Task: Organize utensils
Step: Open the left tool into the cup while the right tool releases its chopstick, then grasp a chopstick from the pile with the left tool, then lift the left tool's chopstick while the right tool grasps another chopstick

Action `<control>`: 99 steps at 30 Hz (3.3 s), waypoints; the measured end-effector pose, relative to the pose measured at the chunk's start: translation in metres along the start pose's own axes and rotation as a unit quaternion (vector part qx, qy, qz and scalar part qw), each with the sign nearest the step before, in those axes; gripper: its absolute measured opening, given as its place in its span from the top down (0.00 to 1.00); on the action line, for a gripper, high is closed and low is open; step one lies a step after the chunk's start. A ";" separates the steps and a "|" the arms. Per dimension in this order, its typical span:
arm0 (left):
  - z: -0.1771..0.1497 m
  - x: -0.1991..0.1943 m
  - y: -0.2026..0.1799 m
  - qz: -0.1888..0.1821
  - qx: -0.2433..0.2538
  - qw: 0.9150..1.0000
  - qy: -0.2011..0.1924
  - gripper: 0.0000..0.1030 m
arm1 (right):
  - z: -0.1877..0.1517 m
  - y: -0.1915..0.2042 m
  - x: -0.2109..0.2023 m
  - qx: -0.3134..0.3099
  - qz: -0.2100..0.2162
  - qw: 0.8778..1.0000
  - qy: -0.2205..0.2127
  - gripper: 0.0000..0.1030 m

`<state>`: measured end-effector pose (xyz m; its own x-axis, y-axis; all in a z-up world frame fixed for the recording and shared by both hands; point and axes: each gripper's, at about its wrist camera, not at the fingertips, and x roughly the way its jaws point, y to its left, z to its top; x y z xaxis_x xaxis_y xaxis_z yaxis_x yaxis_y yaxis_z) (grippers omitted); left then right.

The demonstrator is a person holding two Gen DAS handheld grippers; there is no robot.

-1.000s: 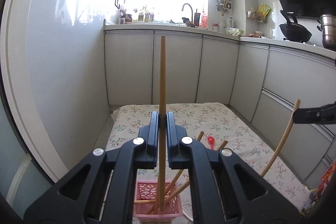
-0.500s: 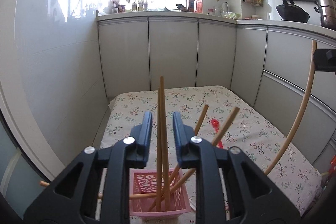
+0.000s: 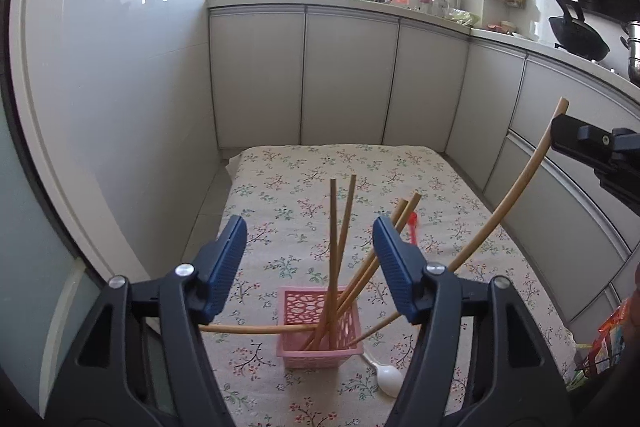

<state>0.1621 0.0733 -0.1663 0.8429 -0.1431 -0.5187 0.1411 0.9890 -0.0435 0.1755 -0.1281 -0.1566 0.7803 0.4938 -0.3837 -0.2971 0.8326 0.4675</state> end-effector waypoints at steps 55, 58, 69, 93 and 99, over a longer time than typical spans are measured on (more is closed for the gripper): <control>-0.069 0.095 -0.156 -0.140 0.088 0.948 0.274 0.18 | -0.036 -0.168 -0.032 0.120 -0.201 0.952 0.197 0.19; -0.079 0.122 -0.160 -0.129 0.081 0.944 0.292 0.20 | -0.042 -0.183 -0.034 0.139 -0.213 0.944 0.209 0.19; -0.099 0.201 -0.147 -0.079 0.011 0.941 0.330 0.86 | -0.061 -0.215 -0.025 0.168 -0.243 0.921 0.253 0.19; -0.084 0.180 -0.166 -0.089 0.062 0.945 0.309 0.92 | -0.064 -0.215 -0.007 0.166 -0.246 0.916 0.269 0.19; -0.062 0.124 -0.161 -0.125 0.075 0.954 0.260 0.92 | -0.066 -0.211 0.004 0.171 -0.244 0.915 0.272 0.19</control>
<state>0.2118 -0.1014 -0.2762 0.4066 -0.2986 -0.8634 0.4099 0.9042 -0.1197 0.2051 -0.2851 -0.3095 0.3572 0.2135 -0.9093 0.2759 0.9060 0.3211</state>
